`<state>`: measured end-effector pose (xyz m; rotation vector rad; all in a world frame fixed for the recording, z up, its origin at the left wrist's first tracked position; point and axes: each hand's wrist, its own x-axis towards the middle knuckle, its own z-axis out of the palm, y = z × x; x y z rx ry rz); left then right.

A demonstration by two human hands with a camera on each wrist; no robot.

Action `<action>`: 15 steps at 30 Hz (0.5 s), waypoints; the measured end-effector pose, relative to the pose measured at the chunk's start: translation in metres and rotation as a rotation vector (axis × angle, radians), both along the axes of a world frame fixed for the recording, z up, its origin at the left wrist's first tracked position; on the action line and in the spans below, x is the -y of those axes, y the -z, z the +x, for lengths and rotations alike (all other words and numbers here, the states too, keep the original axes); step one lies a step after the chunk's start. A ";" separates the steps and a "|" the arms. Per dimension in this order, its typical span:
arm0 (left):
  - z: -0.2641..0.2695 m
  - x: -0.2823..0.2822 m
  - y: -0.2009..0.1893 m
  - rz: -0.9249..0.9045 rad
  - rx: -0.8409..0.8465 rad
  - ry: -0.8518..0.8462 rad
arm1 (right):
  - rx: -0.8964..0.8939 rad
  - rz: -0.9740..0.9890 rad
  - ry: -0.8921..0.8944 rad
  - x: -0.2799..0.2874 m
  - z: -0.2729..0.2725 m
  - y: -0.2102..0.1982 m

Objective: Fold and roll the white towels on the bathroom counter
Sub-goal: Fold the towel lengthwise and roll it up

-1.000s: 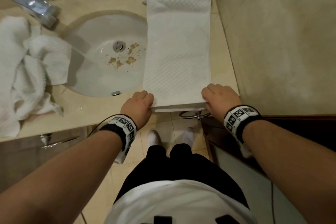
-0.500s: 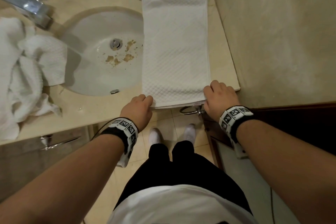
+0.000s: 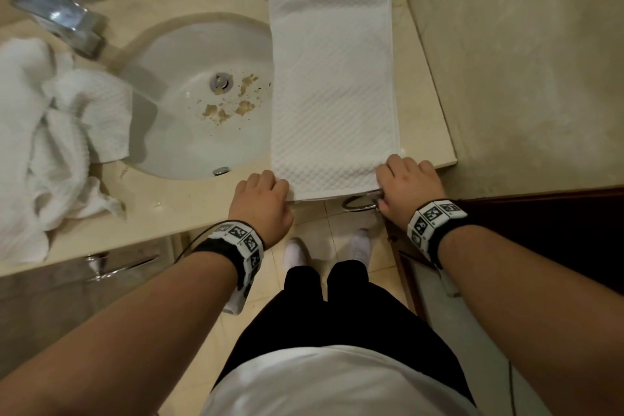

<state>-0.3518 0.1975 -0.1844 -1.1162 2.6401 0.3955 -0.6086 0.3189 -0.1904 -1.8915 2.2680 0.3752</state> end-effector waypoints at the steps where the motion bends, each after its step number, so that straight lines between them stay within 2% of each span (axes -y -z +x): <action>1: -0.004 -0.003 -0.001 -0.022 -0.016 0.046 | -0.019 0.000 0.011 0.001 0.002 0.003; 4: -0.021 -0.015 -0.003 -0.049 -0.106 0.218 | -0.070 -0.007 0.057 0.003 0.009 0.010; 6: -0.030 -0.020 0.000 -0.050 -0.103 0.289 | -0.086 -0.011 0.064 0.005 0.010 0.012; 12: -0.034 -0.012 0.000 -0.025 -0.043 0.250 | -0.103 0.058 0.082 0.005 0.013 0.007; 15: -0.033 -0.006 -0.001 -0.011 -0.063 0.273 | -0.135 0.029 0.128 0.005 0.022 0.011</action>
